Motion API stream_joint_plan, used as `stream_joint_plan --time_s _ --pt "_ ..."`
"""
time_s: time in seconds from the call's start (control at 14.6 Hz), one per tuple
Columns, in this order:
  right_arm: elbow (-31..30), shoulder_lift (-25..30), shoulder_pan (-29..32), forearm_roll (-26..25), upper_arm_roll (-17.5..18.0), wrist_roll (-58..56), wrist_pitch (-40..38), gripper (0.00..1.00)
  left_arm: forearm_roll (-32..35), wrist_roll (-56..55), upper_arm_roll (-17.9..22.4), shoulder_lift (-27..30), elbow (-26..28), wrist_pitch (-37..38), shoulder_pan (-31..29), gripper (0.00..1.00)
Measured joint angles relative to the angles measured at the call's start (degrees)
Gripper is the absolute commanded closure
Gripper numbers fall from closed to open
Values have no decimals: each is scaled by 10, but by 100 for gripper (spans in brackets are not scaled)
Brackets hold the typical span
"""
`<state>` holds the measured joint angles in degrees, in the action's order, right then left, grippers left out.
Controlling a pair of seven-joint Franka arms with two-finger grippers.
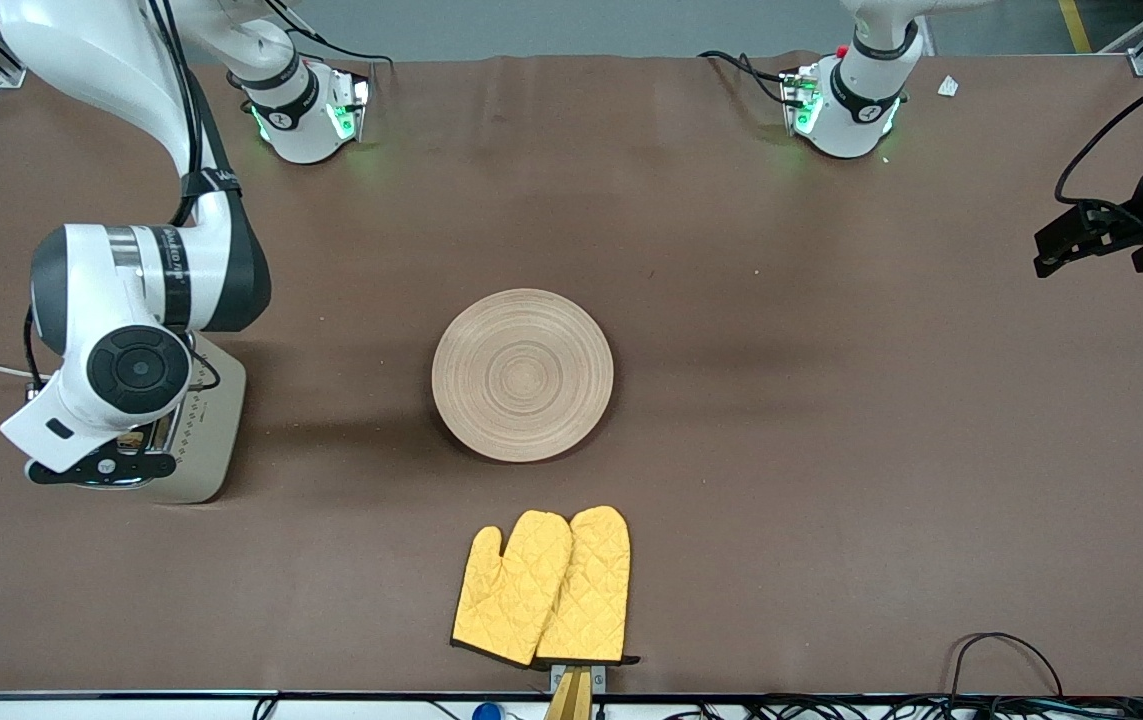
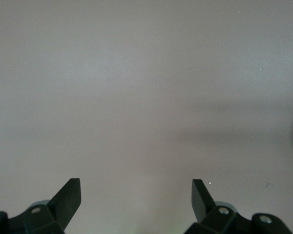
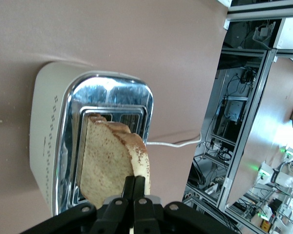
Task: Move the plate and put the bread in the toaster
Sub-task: 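Lower the bread into the toaster slot with the right gripper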
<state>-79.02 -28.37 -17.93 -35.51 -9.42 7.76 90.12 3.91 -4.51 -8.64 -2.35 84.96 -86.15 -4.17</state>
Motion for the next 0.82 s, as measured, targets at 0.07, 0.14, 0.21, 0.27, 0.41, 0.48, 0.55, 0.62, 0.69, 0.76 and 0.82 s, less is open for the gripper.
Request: stream_joint_plan --time_s 0.07,0.14,0.21,0.27,0.41,0.48,0.55,0.62,0.69,0.76,0.82 --pt "0 -3 5 0 0 0 7 100 0 0 0 0 0 0 0 0" --pt "0 -7 8 0 0 0 11 100 0 0 0 -1 0 0 0 0" --pt "-1 -10 11 1 0 0 13 100 0 0 0 -1 0 0 0 0" --pt "-1 -13 13 4 0 0 14 100 0 0 0 -1 0 0 0 0" --pt "-2 -17 17 19 0 0 14 94 0 0 0 -1 0 0 0 0" --pt "-2 -18 20 27 0 0 14 69 0 0 0 -1 0 0 0 0" --pt "-2 -19 21 34 0 0 14 34 0 0 0 -1 0 0 0 0" --pt "-2 -20 22 41 0 0 14 9 0 0 0 -1 0 0 0 0" --pt "-3 -21 23 47 -1 0 14 0 0 0 0 -1 0 0 0 0" --pt "-3 -21 23 51 -1 1 14 0 0 0 0 -1 0 0 0 0" --pt "-2 -21 24 56 -1 1 15 0 0 0 0 -1 0 0 0 0"
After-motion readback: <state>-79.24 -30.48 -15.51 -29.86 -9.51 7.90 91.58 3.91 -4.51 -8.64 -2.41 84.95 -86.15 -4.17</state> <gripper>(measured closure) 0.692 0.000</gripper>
